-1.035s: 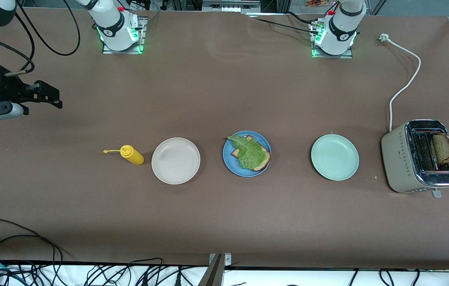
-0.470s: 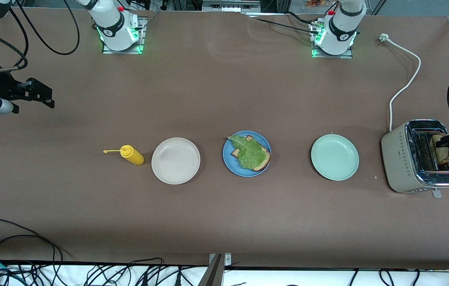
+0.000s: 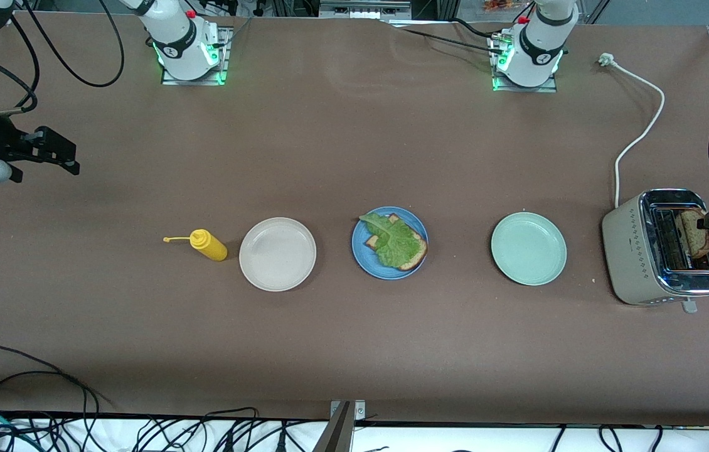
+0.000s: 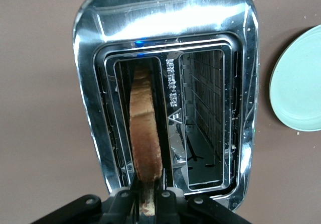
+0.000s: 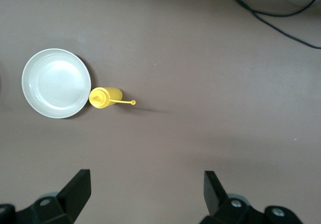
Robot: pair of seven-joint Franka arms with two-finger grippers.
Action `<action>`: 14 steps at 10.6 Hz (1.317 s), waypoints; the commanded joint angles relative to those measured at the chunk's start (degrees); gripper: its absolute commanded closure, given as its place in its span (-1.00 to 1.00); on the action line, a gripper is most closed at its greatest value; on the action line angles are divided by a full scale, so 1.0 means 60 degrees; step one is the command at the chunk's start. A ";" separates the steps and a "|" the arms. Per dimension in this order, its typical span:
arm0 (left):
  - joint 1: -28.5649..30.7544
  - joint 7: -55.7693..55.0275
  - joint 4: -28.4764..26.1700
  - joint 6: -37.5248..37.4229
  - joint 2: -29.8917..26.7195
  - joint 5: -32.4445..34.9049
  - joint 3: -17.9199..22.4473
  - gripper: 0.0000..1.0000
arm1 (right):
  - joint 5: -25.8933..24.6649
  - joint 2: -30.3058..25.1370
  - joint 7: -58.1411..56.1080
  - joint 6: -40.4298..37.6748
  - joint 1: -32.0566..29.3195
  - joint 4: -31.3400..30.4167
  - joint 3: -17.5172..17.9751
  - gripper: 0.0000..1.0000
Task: Make sandwich in blue plate with both arms
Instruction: 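Grasp the toaster bread slice with the left gripper and lift it, then carry the bread slice with the left gripper over the blue plate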
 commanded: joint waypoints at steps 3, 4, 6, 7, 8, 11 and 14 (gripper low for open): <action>-0.0045 -0.0092 0.0835 -0.2299 -0.0864 0.0261 -0.0269 1.00 | -0.0333 0.0091 0.0161 0.0045 -0.0041 0.0302 -0.0046 -1.00; -0.0307 -0.0092 0.1172 -0.2814 -0.1011 0.0289 -0.0269 1.00 | -0.0304 0.0077 0.0161 0.0059 -0.0026 0.0332 -0.0163 -1.00; -0.1169 -0.0122 0.1613 -0.3403 -0.1159 0.0537 -0.0255 1.00 | -0.0303 0.0062 0.0161 0.0045 -0.0041 0.0333 -0.0193 -1.00; -0.1638 -0.0136 0.1745 -0.3623 -0.1246 0.0727 -0.0269 1.00 | -0.0318 0.0062 0.0161 0.0030 -0.0041 0.0391 -0.0193 -1.00; -0.2165 -0.0136 0.1747 -0.3770 -0.1348 0.0686 -0.0284 1.00 | -0.0318 0.0062 0.0161 0.0001 -0.0041 0.0406 -0.0208 -1.00; -0.3879 -0.0166 0.1732 -0.4167 -0.1320 -0.0348 -0.0181 1.00 | -0.0274 0.0048 0.0175 0.0074 -0.0041 0.0406 -0.0427 -1.00; -0.4760 -0.0734 0.1527 -0.4182 -0.0474 -0.2778 -0.0181 1.00 | -0.0259 0.0048 0.0175 0.0074 -0.0026 0.0406 -0.0457 -1.00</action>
